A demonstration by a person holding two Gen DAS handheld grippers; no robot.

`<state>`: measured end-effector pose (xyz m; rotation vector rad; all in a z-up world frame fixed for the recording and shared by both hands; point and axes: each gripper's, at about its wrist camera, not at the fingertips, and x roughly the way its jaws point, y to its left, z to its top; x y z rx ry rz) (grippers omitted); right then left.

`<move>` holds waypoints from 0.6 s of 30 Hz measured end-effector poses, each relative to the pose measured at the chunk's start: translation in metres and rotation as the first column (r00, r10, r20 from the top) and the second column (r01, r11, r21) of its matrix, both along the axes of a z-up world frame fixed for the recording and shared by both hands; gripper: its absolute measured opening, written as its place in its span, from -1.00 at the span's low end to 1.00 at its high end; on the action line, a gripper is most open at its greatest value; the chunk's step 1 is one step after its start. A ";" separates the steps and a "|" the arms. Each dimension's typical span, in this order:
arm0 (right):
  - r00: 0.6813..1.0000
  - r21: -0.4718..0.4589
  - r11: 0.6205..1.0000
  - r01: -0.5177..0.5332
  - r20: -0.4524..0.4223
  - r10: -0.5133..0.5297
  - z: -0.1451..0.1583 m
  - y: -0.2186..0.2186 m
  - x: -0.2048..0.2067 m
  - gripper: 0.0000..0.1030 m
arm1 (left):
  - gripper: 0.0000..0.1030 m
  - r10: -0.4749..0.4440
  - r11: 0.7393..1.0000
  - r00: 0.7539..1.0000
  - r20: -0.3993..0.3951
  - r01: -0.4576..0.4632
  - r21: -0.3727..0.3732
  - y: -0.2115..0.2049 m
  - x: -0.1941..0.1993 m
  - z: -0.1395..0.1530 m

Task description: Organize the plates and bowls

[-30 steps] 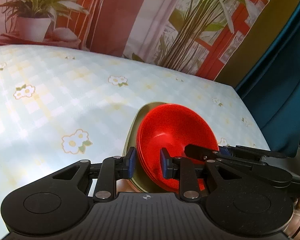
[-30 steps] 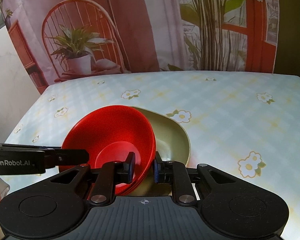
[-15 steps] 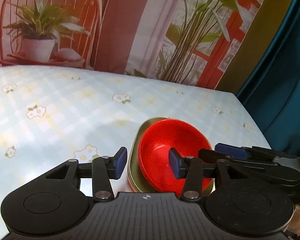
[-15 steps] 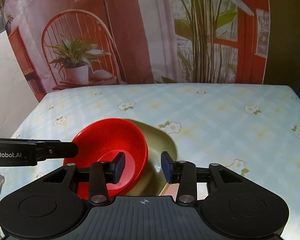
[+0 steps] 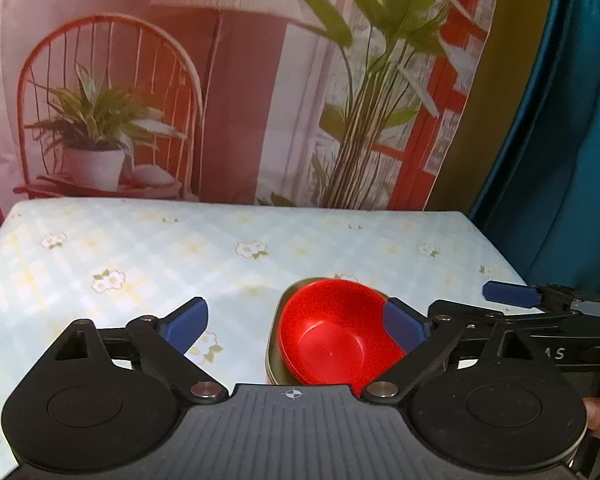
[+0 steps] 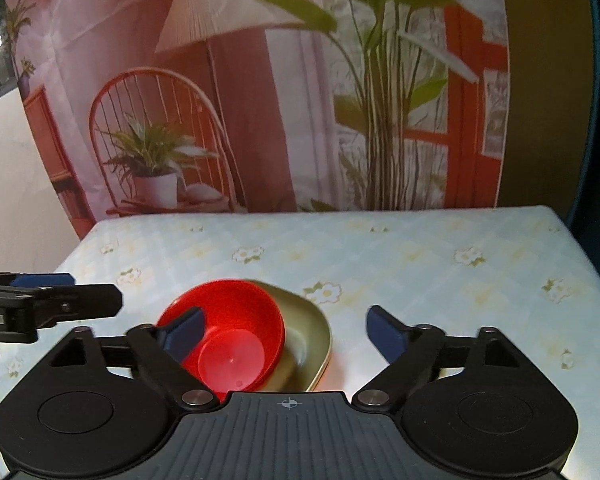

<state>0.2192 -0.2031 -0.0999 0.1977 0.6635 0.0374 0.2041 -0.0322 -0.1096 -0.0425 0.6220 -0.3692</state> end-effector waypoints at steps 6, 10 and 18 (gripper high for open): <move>0.999 0.001 1.000 0.010 0.040 -0.010 0.022 0.000 -0.016 0.99 | 1.00 0.013 0.999 0.999 0.045 -0.014 0.035 0.004 -0.018 0.021; 0.998 0.005 1.000 0.013 0.063 -0.013 0.036 -0.001 -0.026 0.99 | 1.00 0.033 0.995 0.995 0.098 -0.041 0.088 0.005 -0.037 0.039; 0.992 -0.009 1.000 0.008 0.128 -0.007 0.072 0.005 -0.051 0.99 | 1.00 0.069 0.982 0.981 0.182 -0.099 0.159 0.008 -0.073 0.068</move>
